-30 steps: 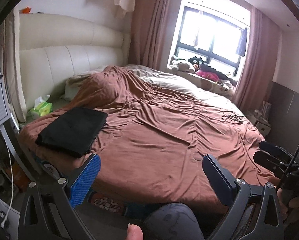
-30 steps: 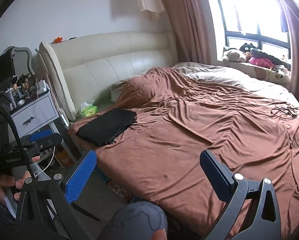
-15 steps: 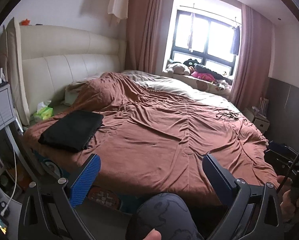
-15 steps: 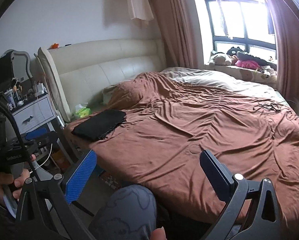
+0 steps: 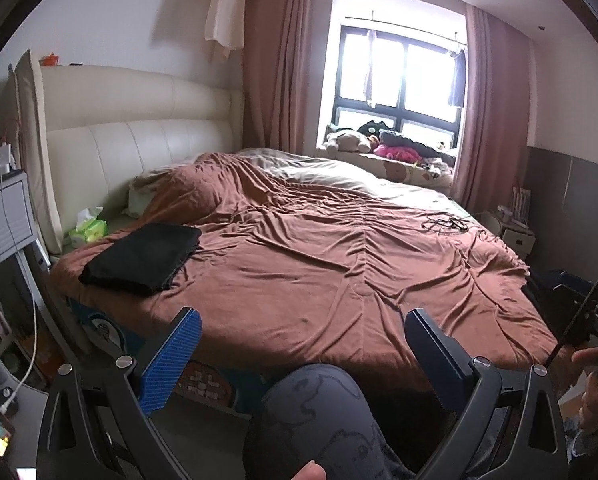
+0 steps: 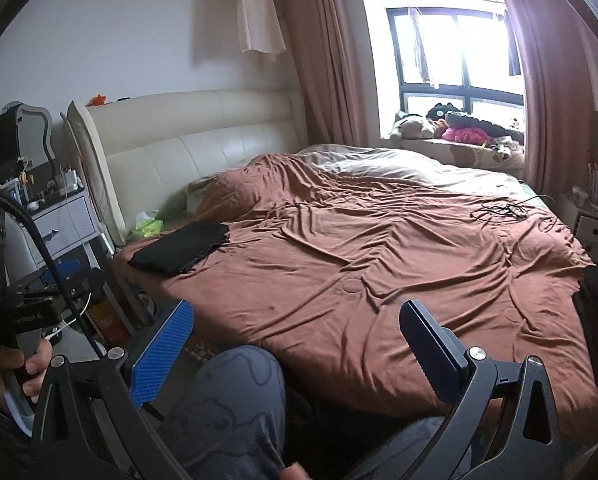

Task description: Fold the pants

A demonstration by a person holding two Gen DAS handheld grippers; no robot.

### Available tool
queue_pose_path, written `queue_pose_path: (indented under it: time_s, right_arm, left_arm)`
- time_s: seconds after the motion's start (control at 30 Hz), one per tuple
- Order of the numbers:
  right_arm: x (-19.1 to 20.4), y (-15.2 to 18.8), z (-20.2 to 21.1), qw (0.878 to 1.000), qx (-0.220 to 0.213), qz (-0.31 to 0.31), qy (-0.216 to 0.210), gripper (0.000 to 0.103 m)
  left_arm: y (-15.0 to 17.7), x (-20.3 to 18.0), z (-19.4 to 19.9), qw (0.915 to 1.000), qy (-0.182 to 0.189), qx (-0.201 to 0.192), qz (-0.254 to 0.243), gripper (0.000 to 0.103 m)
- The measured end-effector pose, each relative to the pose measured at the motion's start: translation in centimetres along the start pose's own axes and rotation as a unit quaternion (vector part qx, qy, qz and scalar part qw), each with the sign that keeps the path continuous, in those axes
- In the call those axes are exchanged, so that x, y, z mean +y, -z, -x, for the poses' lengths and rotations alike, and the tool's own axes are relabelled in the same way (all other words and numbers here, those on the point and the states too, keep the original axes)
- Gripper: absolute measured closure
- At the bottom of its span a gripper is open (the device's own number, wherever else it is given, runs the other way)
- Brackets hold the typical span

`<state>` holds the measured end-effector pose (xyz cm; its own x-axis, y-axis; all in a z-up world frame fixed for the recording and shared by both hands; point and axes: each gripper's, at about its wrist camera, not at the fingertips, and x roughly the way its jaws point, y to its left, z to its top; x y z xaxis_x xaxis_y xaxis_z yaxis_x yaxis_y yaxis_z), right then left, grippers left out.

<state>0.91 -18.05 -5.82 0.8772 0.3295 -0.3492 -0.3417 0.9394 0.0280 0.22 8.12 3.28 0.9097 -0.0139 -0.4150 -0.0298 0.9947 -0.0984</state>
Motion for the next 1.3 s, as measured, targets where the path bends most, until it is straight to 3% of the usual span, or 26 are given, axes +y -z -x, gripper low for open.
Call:
queue_pose_path:
  time_s: [0.33,0.43,1.3]
  right_arm:
    - [0.5,3.0,2.3,1.0,0.002,-0.01,0.009,0.0]
    - [1.0,3.2,2.6,0.999,-0.004,0.007,0.038,0.0]
    - [1.6,4.1,3.1,1.0,-0.006,-0.001,0.031,0.0]
  left_arm:
    - [2.2,-1.6,0.9,0.9999,0.015,0.003,-0.003,0.001]
    - [2.6,-1.7,1.0,0.9999,0.016,0.004,0.001,0.001]
    - [2.9,-1.7,2.3,0.9999,0.013,-0.005,-0.001,0.001]
